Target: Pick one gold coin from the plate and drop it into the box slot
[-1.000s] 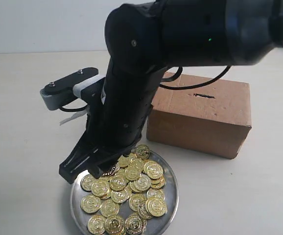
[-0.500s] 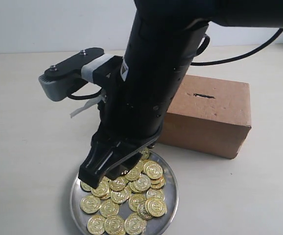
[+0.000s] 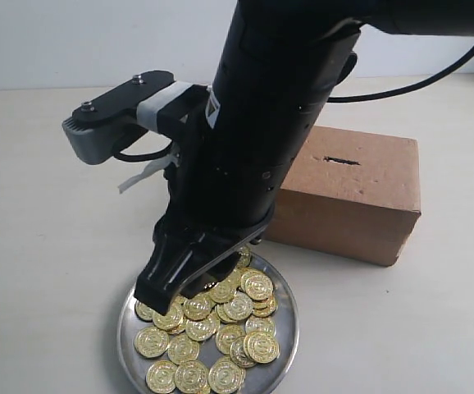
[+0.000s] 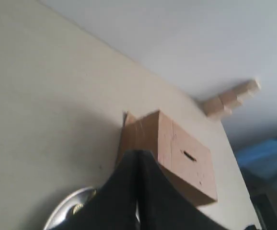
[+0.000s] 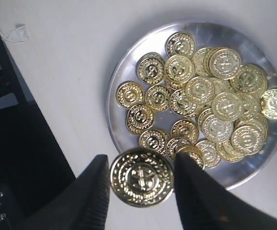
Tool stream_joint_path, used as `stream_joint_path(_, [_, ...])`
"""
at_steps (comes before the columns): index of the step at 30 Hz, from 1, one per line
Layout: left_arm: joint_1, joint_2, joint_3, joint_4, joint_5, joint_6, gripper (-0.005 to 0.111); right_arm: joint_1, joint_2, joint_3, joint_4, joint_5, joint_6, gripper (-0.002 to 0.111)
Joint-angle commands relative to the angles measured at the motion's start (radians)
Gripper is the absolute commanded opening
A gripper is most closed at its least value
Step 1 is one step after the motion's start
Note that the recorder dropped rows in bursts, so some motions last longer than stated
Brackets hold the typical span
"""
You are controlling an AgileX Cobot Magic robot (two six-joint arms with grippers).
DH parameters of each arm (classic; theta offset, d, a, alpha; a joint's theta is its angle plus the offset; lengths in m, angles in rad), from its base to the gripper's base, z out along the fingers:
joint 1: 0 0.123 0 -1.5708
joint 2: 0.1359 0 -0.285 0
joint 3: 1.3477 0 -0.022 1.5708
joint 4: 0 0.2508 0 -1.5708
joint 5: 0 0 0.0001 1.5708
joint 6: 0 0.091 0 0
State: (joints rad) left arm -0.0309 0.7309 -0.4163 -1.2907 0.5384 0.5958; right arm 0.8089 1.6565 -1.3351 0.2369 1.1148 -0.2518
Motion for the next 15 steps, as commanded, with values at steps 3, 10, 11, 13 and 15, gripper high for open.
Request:
stream_joint_path(3, [0.002,0.476,-0.258,0.075,0.352,0.118,0.0,-0.006,-0.027,0.001,-0.013,0.023,-0.017,0.023])
stream_joint_path(10, [0.088,0.703,-0.451,0.172,0.651,0.141,0.002,-0.006,-0.068,0.001,-0.083,0.01,-0.015,0.023])
stream_joint_path(11, [0.09,0.751,-0.461,0.117,0.683,0.141,0.007,-0.006,-0.068,0.001,-0.098,0.009,-0.015,0.023])
stream_joint_path(13, [0.045,0.819,-0.45,0.065,0.683,0.144,0.027,-0.006,-0.068,0.001,-0.101,-0.002,-0.018,0.023])
stream_joint_path(15, [0.002,0.85,-0.445,0.098,0.683,0.144,0.048,-0.006,-0.068,0.001,-0.111,-0.005,-0.018,0.023])
